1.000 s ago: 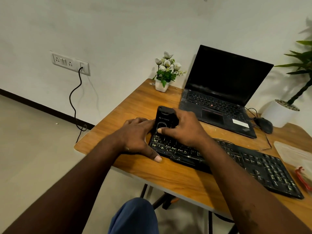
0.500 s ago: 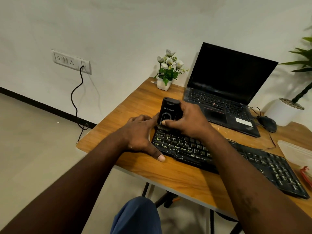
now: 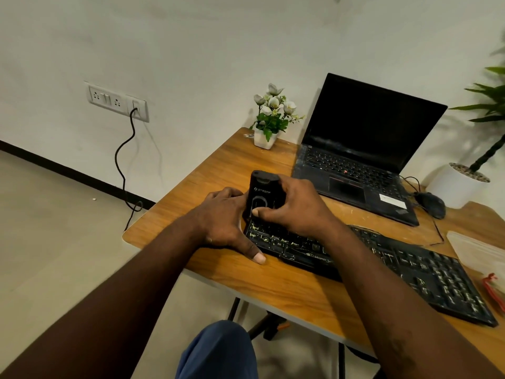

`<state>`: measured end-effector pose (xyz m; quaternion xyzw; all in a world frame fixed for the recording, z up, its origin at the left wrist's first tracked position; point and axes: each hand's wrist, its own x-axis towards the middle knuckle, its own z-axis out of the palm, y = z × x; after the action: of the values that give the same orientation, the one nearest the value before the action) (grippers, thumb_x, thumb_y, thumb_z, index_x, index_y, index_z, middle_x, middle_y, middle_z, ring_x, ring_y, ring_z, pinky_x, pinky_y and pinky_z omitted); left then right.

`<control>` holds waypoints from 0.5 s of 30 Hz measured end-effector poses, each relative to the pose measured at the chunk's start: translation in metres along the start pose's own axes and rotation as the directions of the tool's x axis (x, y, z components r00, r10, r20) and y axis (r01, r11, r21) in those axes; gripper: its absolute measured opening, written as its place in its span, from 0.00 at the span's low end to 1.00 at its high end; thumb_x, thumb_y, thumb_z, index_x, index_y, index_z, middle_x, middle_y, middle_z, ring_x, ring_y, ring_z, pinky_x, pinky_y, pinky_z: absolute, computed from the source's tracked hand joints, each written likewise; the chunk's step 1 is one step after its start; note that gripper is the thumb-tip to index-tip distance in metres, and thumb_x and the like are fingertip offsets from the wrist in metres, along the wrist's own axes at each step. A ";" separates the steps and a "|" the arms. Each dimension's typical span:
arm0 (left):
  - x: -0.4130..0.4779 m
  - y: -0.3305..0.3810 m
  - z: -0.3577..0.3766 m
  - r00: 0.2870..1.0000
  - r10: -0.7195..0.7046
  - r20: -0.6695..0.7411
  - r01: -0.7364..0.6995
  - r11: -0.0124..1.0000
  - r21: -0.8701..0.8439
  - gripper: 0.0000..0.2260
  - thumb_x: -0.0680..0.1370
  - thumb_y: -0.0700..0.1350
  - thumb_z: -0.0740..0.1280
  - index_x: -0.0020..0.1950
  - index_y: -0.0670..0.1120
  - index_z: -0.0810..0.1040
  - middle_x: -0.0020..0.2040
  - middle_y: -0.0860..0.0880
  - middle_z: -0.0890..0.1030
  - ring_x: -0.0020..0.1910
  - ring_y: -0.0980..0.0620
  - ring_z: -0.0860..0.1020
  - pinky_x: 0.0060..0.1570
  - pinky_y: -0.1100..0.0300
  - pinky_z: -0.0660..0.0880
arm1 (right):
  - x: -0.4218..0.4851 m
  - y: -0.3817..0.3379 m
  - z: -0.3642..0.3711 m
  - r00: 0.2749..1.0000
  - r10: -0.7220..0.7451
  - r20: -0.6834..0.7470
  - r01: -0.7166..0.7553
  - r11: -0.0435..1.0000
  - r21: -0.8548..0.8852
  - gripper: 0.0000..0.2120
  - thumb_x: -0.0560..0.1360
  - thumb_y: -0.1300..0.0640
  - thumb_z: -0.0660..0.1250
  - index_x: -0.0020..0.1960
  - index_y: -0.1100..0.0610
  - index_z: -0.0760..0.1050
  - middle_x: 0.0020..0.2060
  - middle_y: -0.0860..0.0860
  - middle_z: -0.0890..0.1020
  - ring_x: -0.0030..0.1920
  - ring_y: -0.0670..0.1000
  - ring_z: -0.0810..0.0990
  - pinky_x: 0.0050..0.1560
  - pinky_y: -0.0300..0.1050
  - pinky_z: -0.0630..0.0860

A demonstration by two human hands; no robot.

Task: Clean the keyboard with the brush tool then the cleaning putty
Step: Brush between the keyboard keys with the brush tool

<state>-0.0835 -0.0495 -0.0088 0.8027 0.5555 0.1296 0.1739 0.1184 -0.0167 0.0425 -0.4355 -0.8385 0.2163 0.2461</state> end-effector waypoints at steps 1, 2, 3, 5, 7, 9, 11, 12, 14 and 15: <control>0.000 0.000 0.000 1.000 -0.003 0.002 0.003 1.000 0.011 0.53 0.57 0.80 0.72 0.77 0.60 0.62 0.77 0.54 0.68 0.77 0.52 0.57 0.75 0.45 0.56 | -0.002 -0.002 -0.001 0.999 -0.005 0.051 0.004 1.000 0.013 0.28 0.68 0.50 0.82 0.65 0.50 0.77 0.49 0.42 0.84 0.48 0.40 0.84 0.48 0.40 0.83; 0.000 0.000 0.000 1.000 -0.005 0.001 0.005 1.000 0.022 0.52 0.57 0.80 0.71 0.76 0.60 0.64 0.76 0.55 0.68 0.76 0.52 0.58 0.75 0.46 0.57 | -0.003 -0.003 -0.003 0.996 -0.015 0.085 0.013 1.000 0.019 0.28 0.68 0.51 0.82 0.65 0.50 0.77 0.49 0.43 0.84 0.49 0.41 0.84 0.48 0.40 0.83; 0.000 0.000 0.001 1.000 -0.006 0.000 0.006 1.000 0.028 0.52 0.56 0.81 0.70 0.76 0.59 0.65 0.76 0.55 0.69 0.76 0.52 0.58 0.75 0.45 0.57 | -0.004 -0.005 -0.006 0.995 -0.024 0.100 0.020 0.999 0.033 0.27 0.68 0.52 0.82 0.64 0.49 0.77 0.49 0.43 0.84 0.49 0.41 0.84 0.48 0.39 0.83; 0.000 0.001 0.001 1.000 0.002 0.002 -0.002 1.000 0.025 0.52 0.56 0.81 0.70 0.75 0.60 0.65 0.75 0.56 0.69 0.76 0.52 0.58 0.75 0.45 0.57 | -0.005 -0.005 -0.010 0.994 -0.028 0.107 0.015 0.993 0.115 0.26 0.69 0.54 0.82 0.63 0.48 0.76 0.49 0.43 0.85 0.48 0.41 0.84 0.47 0.38 0.83; 0.000 0.001 0.001 1.000 0.006 0.005 -0.006 1.000 0.022 0.51 0.56 0.81 0.70 0.75 0.61 0.66 0.75 0.57 0.69 0.75 0.52 0.58 0.74 0.46 0.57 | -0.005 -0.005 -0.007 0.991 -0.027 0.129 0.009 0.990 0.141 0.26 0.69 0.55 0.81 0.64 0.48 0.76 0.50 0.44 0.85 0.49 0.41 0.85 0.47 0.37 0.82; 0.000 0.000 0.001 1.000 -0.002 0.001 0.002 1.000 0.005 0.51 0.56 0.81 0.70 0.75 0.63 0.64 0.75 0.55 0.69 0.75 0.52 0.58 0.74 0.46 0.57 | -0.003 -0.002 -0.003 0.996 -0.032 0.085 0.030 0.999 0.026 0.28 0.69 0.52 0.81 0.67 0.49 0.76 0.51 0.43 0.85 0.50 0.41 0.84 0.48 0.35 0.81; 0.001 0.000 0.002 1.000 -0.012 -0.002 0.012 1.000 -0.016 0.53 0.55 0.81 0.71 0.76 0.64 0.59 0.76 0.54 0.68 0.76 0.51 0.57 0.75 0.45 0.58 | -0.001 0.001 -0.005 0.999 -0.026 -0.039 0.023 0.997 -0.078 0.29 0.69 0.50 0.81 0.67 0.49 0.76 0.52 0.44 0.84 0.51 0.42 0.83 0.50 0.39 0.82; 0.001 0.000 0.002 1.000 -0.010 0.000 0.010 1.000 -0.015 0.53 0.56 0.80 0.72 0.76 0.65 0.58 0.76 0.54 0.68 0.76 0.51 0.57 0.74 0.45 0.58 | -0.001 0.001 -0.006 0.998 -0.021 -0.064 0.016 0.998 -0.067 0.28 0.69 0.50 0.81 0.66 0.49 0.76 0.52 0.44 0.85 0.50 0.42 0.84 0.50 0.41 0.83; 0.001 -0.001 0.001 1.000 0.000 0.012 0.000 1.000 -0.004 0.51 0.56 0.80 0.72 0.75 0.64 0.61 0.75 0.56 0.69 0.76 0.52 0.58 0.74 0.46 0.57 | -0.006 0.000 -0.007 1.000 -0.019 0.022 0.017 0.997 0.080 0.25 0.69 0.52 0.81 0.64 0.49 0.77 0.51 0.44 0.85 0.49 0.43 0.85 0.49 0.42 0.83; 0.002 -0.002 0.001 1.000 0.004 0.015 -0.004 1.000 -0.001 0.50 0.56 0.80 0.72 0.74 0.64 0.64 0.74 0.57 0.70 0.75 0.52 0.58 0.74 0.46 0.57 | -0.011 -0.001 -0.007 0.994 -0.033 0.103 0.017 0.987 0.158 0.25 0.70 0.54 0.81 0.63 0.49 0.77 0.50 0.45 0.85 0.50 0.43 0.85 0.49 0.42 0.83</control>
<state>-0.0837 -0.0477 -0.0107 0.8047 0.5524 0.1242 0.1785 0.1273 -0.0252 0.0458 -0.3921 -0.8361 0.3013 0.2377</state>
